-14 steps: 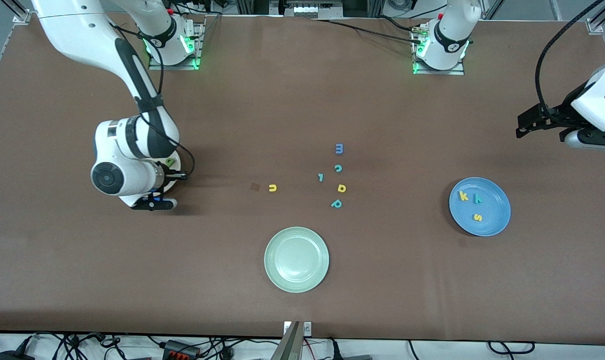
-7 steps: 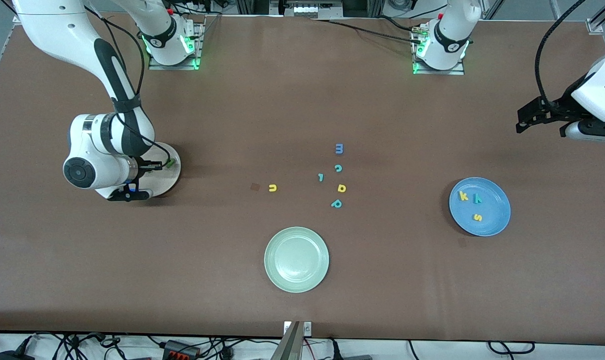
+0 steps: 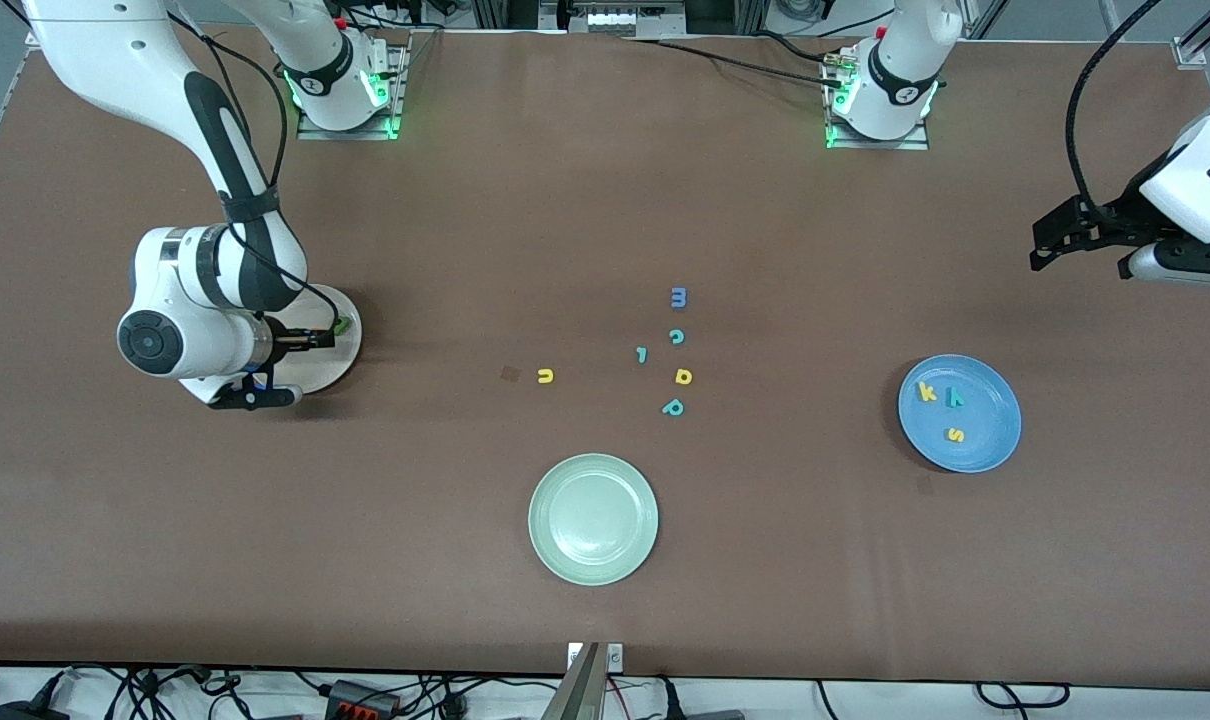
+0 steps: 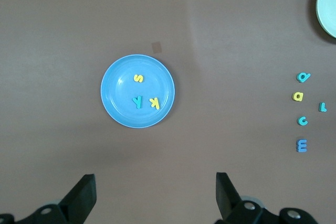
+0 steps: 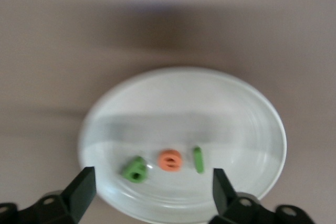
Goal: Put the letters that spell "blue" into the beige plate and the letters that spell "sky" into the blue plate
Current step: 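Reach and grasp the yellow u letter with the right gripper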
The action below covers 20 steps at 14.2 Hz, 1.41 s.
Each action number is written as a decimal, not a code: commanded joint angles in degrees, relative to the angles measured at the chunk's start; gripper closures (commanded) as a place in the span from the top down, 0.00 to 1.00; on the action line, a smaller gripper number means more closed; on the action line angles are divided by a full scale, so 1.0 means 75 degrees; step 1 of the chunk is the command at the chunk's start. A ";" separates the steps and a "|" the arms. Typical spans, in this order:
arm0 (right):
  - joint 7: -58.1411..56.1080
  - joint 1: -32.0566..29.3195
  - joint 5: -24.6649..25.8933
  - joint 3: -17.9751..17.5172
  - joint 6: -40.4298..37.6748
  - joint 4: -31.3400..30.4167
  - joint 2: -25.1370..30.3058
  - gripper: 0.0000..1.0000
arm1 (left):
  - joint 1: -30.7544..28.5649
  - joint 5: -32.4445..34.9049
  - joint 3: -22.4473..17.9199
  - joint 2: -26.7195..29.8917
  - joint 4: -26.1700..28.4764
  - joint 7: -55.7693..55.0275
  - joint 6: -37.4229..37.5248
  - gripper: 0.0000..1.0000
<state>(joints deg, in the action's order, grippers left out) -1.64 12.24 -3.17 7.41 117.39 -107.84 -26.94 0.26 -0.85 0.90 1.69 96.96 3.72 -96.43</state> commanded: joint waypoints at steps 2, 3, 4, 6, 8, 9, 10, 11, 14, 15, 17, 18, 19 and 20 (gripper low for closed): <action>0.0836 0.0734 -0.0175 -0.0062 -0.0136 0.1321 -0.0683 1.00 | -0.0046 -0.0120 0.0044 -0.0025 -0.0061 0.0102 -0.0033 1.00; 0.1409 0.1095 -0.0199 -0.0062 -0.0124 0.1591 -0.0882 1.00 | -0.0046 -0.0109 0.0044 -0.0025 -0.0061 0.0102 -0.0033 1.00; 0.1913 0.1435 -0.0187 -0.0062 -0.0113 0.1802 -0.1023 1.00 | -0.0046 -0.0109 0.0044 -0.0025 -0.0061 0.0102 -0.0033 1.00; 0.2886 0.1964 -0.0187 -0.0062 -0.0089 0.2073 -0.1211 1.00 | -0.0035 -0.0109 0.0044 -0.0025 -0.0061 0.0102 -0.0033 1.00; 0.3323 0.2305 -0.0222 -0.0074 0.0027 0.2319 -0.1410 1.00 | -0.0035 -0.0109 0.0044 -0.0025 -0.0061 0.0102 -0.0033 1.00; 0.3522 0.2515 -0.0396 -0.0086 0.0225 0.2448 -0.1516 1.00 | -0.0035 -0.0109 0.0044 -0.0025 -0.0061 0.0102 -0.0033 1.00; 0.3790 0.2749 -0.0630 -0.0097 0.0459 0.2495 -0.1644 1.00 | -0.0035 -0.0109 0.0044 -0.0025 -0.0061 0.0102 -0.0033 1.00; 0.3990 0.2983 -0.0690 -0.0098 0.0729 0.2542 -0.1762 1.00 | -0.0035 -0.0109 0.0044 -0.0025 -0.0061 0.0102 -0.0033 1.00; 0.4356 0.3511 -0.0714 -0.0109 0.1573 0.2683 -0.2102 1.00 | -0.0035 -0.0097 0.0044 -0.0025 -0.0072 0.0102 -0.0033 1.00; 0.4344 0.3675 -0.0738 -0.0109 0.1888 0.2683 -0.2207 1.00 | -0.0023 -0.0097 0.0056 -0.0025 -0.0061 0.0102 -0.0033 1.00; 0.4297 0.3933 -0.0703 -0.0109 0.2090 0.2683 -0.2383 0.94 | -0.0023 -0.0097 0.0044 -0.0025 -0.0072 0.0102 -0.0033 1.00; 0.4309 0.4016 -0.0714 -0.0109 0.2079 0.2683 -0.2442 0.86 | -0.0023 -0.0109 0.0044 -0.0025 -0.0061 0.0102 -0.0033 1.00; 0.4274 0.4028 -0.0703 -0.0109 0.2079 0.2683 -0.2489 0.85 | -0.0023 -0.0097 0.0056 -0.0025 -0.0072 0.0102 -0.0033 1.00; 0.4239 0.4063 -0.0691 -0.0109 0.2091 0.2683 -0.2547 0.80 | -0.0023 -0.0097 0.0056 -0.0025 -0.0061 0.0102 -0.0033 1.00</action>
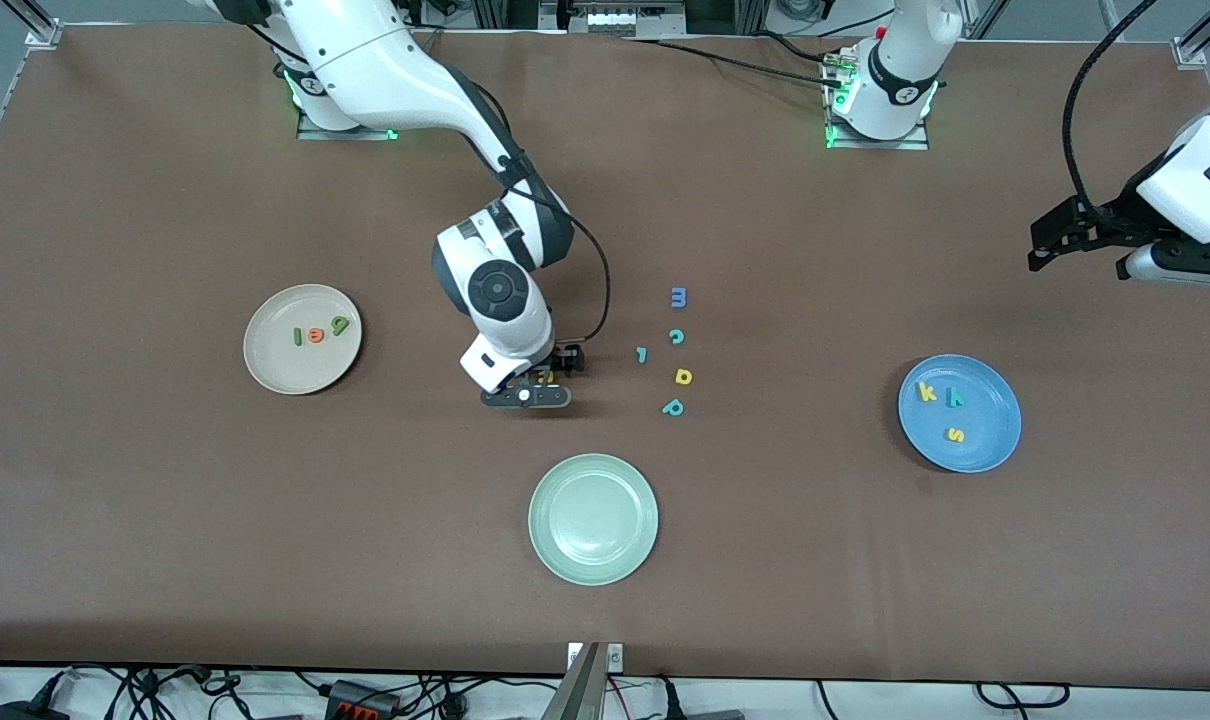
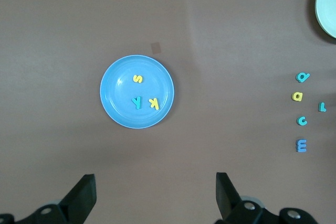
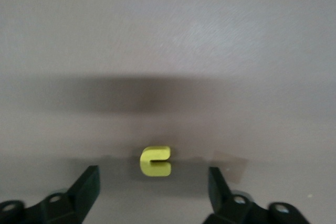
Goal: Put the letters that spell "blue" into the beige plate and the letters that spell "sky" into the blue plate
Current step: 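Reach and grasp the yellow u letter with the right gripper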
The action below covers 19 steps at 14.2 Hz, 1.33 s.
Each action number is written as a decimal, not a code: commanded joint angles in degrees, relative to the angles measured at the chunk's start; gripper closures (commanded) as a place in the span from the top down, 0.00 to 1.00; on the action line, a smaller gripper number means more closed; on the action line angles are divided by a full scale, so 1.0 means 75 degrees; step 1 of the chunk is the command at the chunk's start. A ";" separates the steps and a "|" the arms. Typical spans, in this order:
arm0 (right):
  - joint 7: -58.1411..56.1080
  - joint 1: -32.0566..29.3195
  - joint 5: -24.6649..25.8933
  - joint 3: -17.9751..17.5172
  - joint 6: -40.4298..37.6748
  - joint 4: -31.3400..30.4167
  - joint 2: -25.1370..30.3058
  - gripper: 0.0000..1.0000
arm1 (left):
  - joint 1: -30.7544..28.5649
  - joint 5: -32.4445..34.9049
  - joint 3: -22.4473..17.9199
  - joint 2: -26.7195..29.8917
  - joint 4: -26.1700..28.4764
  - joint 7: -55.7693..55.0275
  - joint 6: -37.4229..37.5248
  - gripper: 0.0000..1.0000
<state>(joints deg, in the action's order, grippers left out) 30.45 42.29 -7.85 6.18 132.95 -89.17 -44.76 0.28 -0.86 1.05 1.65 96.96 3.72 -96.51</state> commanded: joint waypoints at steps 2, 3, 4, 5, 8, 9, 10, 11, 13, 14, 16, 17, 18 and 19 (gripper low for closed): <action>-0.0040 0.0150 -0.0055 0.0055 0.0027 0.0206 -0.0219 0.73 | -0.0026 -0.0097 0.0025 -0.0021 -0.0072 0.0102 -0.0023 1.00; -0.0052 0.0150 -0.0055 0.0055 0.0027 0.0206 -0.0231 0.71 | -0.0026 -0.0097 0.0036 -0.0021 -0.0072 0.0102 -0.0023 1.00; -0.0110 0.0150 -0.0043 0.0055 0.0027 0.0229 -0.0231 0.69 | -0.0026 -0.0097 0.0036 -0.0021 -0.0072 0.0102 -0.0023 1.00; -0.0157 0.0138 -0.0043 0.0055 0.0016 0.0322 -0.0278 0.68 | -0.0014 -0.0097 0.0036 -0.0021 -0.0072 0.0102 -0.0011 1.00; -0.0157 0.0138 -0.0043 0.0055 0.0004 0.0580 -0.0477 0.64 | -0.0014 -0.0109 0.0036 -0.0021 -0.0084 0.0102 -0.0011 1.00; -0.0157 0.0138 -0.0043 0.0055 0.0004 0.0616 -0.0489 0.63 | -0.0014 -0.0097 0.0036 -0.0021 -0.0084 0.0102 0.0012 1.00; -0.0169 0.0138 -0.0043 0.0055 -0.0019 0.0616 -0.0489 0.63 | -0.0014 -0.0097 0.0048 -0.0021 -0.0084 0.0102 0.0012 1.00; -0.0169 0.0138 -0.0031 0.0055 -0.0031 0.0616 -0.0489 0.63 | -0.0014 -0.0097 0.0048 -0.0009 -0.0084 0.0102 0.0024 1.00; -0.0181 0.0127 -0.0020 0.0067 -0.0055 0.0616 -0.0489 0.63 | -0.0014 -0.0085 0.0118 -0.0021 -0.0119 0.0102 0.0024 1.00; -0.0181 0.0115 0.0004 0.0067 -0.0055 0.0616 -0.0489 0.63 | -0.0014 -0.0097 0.0118 -0.0032 -0.0131 0.0102 0.0024 1.00; -0.0251 0.0045 -0.0008 0.0067 -0.0067 0.0616 -0.0477 0.38 | -0.0014 -0.0097 0.0118 -0.0032 -0.0131 0.0102 0.0036 1.00; -0.0274 0.0045 -0.0008 0.0067 -0.0067 0.0616 -0.0477 0.25 | -0.0014 -0.0085 0.0118 -0.0032 -0.0131 0.0102 0.0036 1.00; -0.0286 0.0045 0.0004 0.0078 -0.0067 0.0616 -0.0466 0.21 | -0.0014 -0.0085 0.0118 -0.0032 -0.0131 0.0102 0.0036 1.00; -0.0286 0.0033 0.0004 0.0078 -0.0067 0.0616 -0.0454 0.16 | -0.0014 -0.0085 0.0118 -0.0032 -0.0131 0.0102 0.0036 1.00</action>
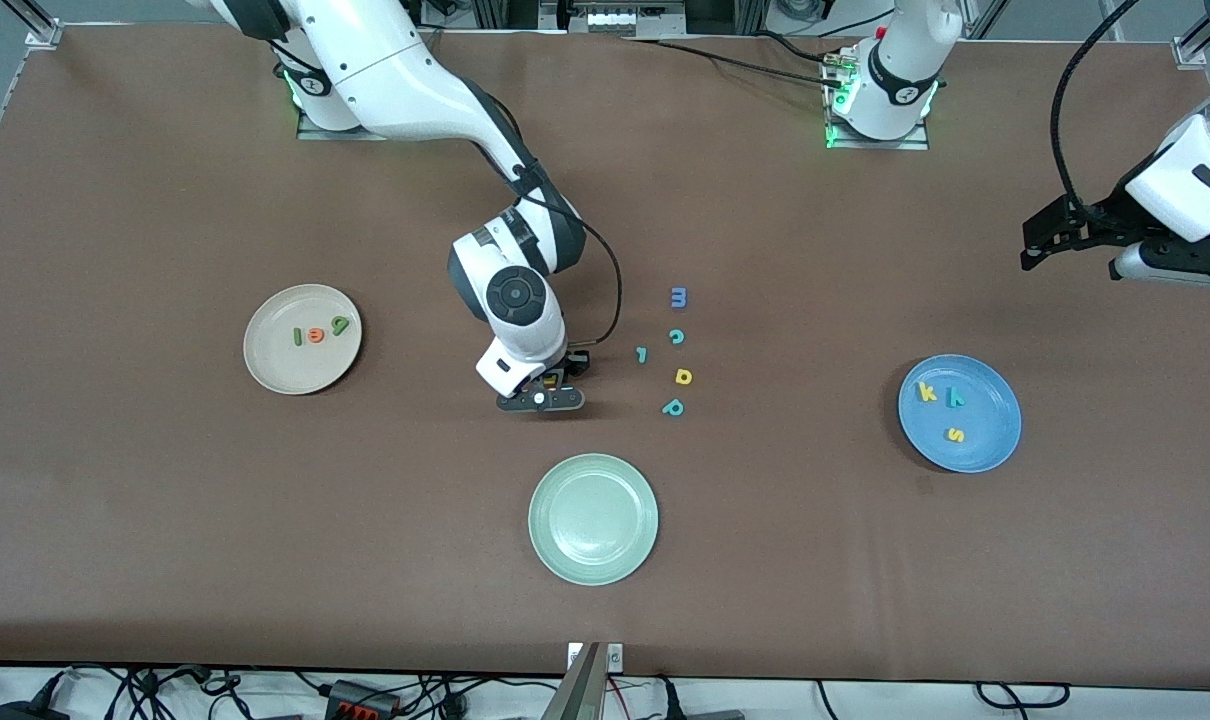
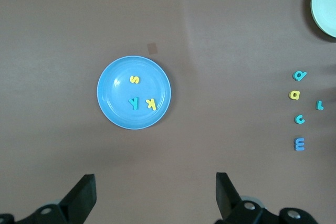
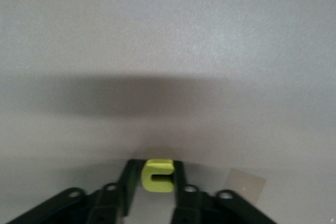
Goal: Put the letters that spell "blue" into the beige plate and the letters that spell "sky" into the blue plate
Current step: 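Carry the yellow u to the white plate and open the right gripper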
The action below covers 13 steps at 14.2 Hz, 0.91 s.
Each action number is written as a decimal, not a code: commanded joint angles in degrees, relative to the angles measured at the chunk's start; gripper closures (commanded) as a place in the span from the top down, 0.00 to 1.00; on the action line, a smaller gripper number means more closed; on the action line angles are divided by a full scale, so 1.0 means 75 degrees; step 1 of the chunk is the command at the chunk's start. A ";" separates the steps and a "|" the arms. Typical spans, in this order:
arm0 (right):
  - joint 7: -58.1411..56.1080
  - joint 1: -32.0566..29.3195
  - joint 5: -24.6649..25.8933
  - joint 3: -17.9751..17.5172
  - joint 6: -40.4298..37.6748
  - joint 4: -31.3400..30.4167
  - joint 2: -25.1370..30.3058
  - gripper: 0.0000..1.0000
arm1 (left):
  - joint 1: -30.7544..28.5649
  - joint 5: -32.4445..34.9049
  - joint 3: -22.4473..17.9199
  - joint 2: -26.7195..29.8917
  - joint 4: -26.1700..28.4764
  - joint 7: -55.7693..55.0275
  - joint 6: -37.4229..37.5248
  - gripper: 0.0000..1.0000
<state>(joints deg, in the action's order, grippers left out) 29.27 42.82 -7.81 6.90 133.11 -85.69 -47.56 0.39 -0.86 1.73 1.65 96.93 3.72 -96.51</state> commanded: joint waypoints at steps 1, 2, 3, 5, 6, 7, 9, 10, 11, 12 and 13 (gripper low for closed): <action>-0.0141 -0.0037 -0.0002 -0.0006 -0.0088 0.0152 -0.0068 0.14 | -0.0028 -0.0085 0.0028 -0.0033 -0.0126 0.0102 0.0036 1.00; -0.0129 -0.0049 -0.0013 -0.0006 -0.0088 0.0152 -0.0068 0.14 | -0.0028 -0.0097 0.0028 -0.0033 -0.0126 0.0102 0.0036 1.00; -0.0129 -0.0038 -0.0014 0.0006 -0.0088 0.0152 -0.0045 0.11 | -0.0028 -0.0085 0.0028 -0.0033 -0.0126 0.0102 0.0036 1.00; -0.0141 -0.0072 -0.0049 0.0018 -0.0100 0.0163 0.0025 0.11 | -0.0028 -0.0085 0.0028 -0.0033 -0.0126 0.0102 0.0036 1.00; -0.0141 -0.0177 -0.0060 0.0018 -0.0112 0.0164 0.0083 0.11 | -0.0028 -0.0097 0.0028 -0.0033 -0.0126 0.0102 0.0036 1.00; -0.0141 -0.0282 -0.0095 0.0029 -0.0147 0.0152 0.0130 0.12 | -0.0028 -0.0085 0.0028 -0.0033 -0.0126 0.0102 0.0036 1.00; -0.0141 -0.0599 -0.0049 0.0029 -0.0636 0.0152 0.0551 0.11 | -0.0028 -0.0097 0.0028 -0.0033 -0.0126 0.0102 0.0036 1.00; -0.0164 -0.0774 0.0009 0.0041 -0.0964 0.0059 0.0785 0.11 | -0.0028 -0.0085 0.0028 -0.0033 -0.0126 0.0102 0.0036 1.00; -0.0245 -0.0869 0.0056 0.0157 -0.1431 -0.0104 0.0950 0.11 | -0.0028 -0.0097 0.0028 -0.0033 -0.0126 0.0102 0.0036 1.00; -0.0385 -0.0869 0.0173 0.0564 -0.1842 -0.0303 0.1090 0.12 | -0.0028 -0.0097 0.0028 -0.0033 -0.0126 0.0102 0.0036 1.00; -0.0793 -0.0881 0.0209 0.0777 -0.2032 -0.0549 0.1278 0.11 | -0.0028 -0.0085 0.0028 -0.0033 -0.0126 0.0102 0.0036 1.00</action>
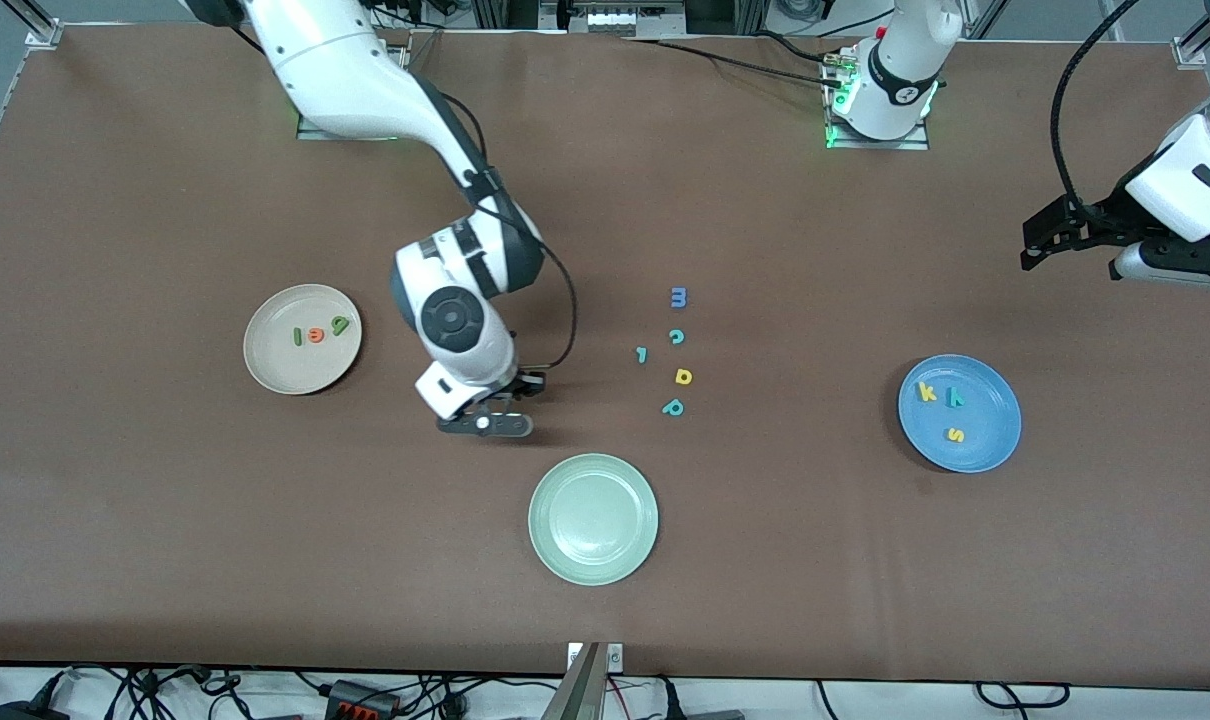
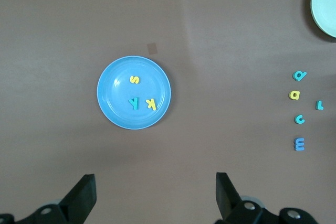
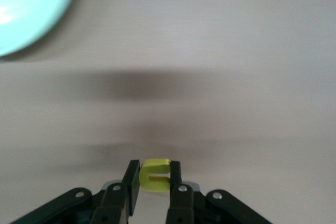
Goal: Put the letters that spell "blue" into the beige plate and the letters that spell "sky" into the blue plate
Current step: 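Carry the yellow u to the white plate and open the right gripper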
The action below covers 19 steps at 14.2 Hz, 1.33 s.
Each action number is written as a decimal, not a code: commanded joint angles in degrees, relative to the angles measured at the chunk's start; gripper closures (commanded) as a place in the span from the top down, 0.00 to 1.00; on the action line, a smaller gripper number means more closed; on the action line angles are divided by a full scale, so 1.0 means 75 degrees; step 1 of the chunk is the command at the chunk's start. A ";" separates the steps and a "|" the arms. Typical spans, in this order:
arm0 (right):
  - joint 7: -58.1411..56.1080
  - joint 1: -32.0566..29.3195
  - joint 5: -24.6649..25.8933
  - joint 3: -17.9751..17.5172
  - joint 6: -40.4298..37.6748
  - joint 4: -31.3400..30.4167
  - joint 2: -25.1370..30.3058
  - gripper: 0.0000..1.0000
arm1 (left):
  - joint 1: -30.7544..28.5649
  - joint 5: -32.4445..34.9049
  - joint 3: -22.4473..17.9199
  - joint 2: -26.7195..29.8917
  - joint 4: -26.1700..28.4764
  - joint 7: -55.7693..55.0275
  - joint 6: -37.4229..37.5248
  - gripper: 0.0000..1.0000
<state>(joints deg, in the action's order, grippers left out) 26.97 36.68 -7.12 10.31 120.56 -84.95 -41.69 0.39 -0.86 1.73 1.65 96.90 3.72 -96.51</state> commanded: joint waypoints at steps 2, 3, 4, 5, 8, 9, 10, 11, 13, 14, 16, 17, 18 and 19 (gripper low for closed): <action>-0.1190 -0.0238 0.0106 0.0662 -0.0465 -0.1490 0.1009 0.12 | -0.0029 -0.0097 0.0027 -0.0033 -0.0124 0.0102 0.0036 1.00; -0.1518 -0.0459 0.0094 0.0675 -0.0453 -0.1993 0.1301 0.12 | -0.0029 -0.0097 0.0027 -0.0033 -0.0124 0.0102 0.0036 1.00; -0.1707 -0.0705 0.0106 0.0676 -0.0465 -0.2392 0.1559 0.12 | -0.0029 -0.0097 0.0027 -0.0033 -0.0124 0.0102 0.0036 1.00; -0.1975 -0.0858 0.0106 0.0676 -0.0465 -0.2779 0.1817 0.12 | -0.0029 -0.0097 0.0027 -0.0033 -0.0124 0.0102 0.0036 1.00; -0.2901 -0.1595 0.0106 0.0676 -0.0453 -0.3624 0.2229 0.12 | -0.0029 -0.0097 0.0027 -0.0033 -0.0124 0.0102 0.0036 1.00; -0.3194 -0.1865 0.0106 0.0676 -0.0372 -0.3882 0.2300 0.12 | -0.0029 -0.0097 0.0027 -0.0033 -0.0124 0.0102 0.0036 1.00; -0.3452 -0.2065 0.0106 0.0676 -0.0360 -0.4036 0.2335 0.12 | -0.0029 -0.0085 0.0027 -0.0033 -0.0124 0.0102 0.0036 1.00; -0.3652 -0.2264 0.0106 0.0676 -0.0371 -0.4188 0.2382 0.13 | -0.0029 -0.0085 0.0027 -0.0033 -0.0124 0.0102 0.0036 1.00; -0.3969 -0.2557 0.0106 0.0676 -0.0336 -0.4388 0.2429 0.16 | -0.0029 -0.0085 0.0027 -0.0033 -0.0124 0.0102 0.0036 1.00; -0.4179 -0.2687 0.0106 0.0676 -0.0336 -0.4493 0.2418 0.16 | -0.0029 -0.0085 0.0027 -0.0033 -0.0124 0.0102 0.0036 1.00; -0.4671 -0.3049 0.0106 0.0676 -0.0033 -0.4727 0.2383 0.16 | -0.0029 -0.0085 0.0027 -0.0033 -0.0124 0.0102 0.0036 1.00; -0.4917 -0.3190 0.0106 0.0676 0.0131 -0.4798 0.2324 0.16 | -0.0029 -0.0085 0.0027 -0.0033 -0.0124 0.0090 0.0036 1.00; -0.5047 -0.3296 0.0106 0.0676 0.0272 -0.4822 0.2231 0.22 | -0.0029 -0.0085 0.0027 -0.0033 -0.0124 0.0090 0.0036 1.00; -0.5037 -0.3321 0.0083 0.0676 0.0331 -0.4799 0.2184 0.68 | -0.0029 -0.0085 0.0027 -0.0033 -0.0124 0.0102 0.0036 1.00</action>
<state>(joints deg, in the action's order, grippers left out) -9.12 13.44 -6.86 16.40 121.23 -119.59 -25.86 0.40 -0.86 1.74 1.65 96.89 3.72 -96.51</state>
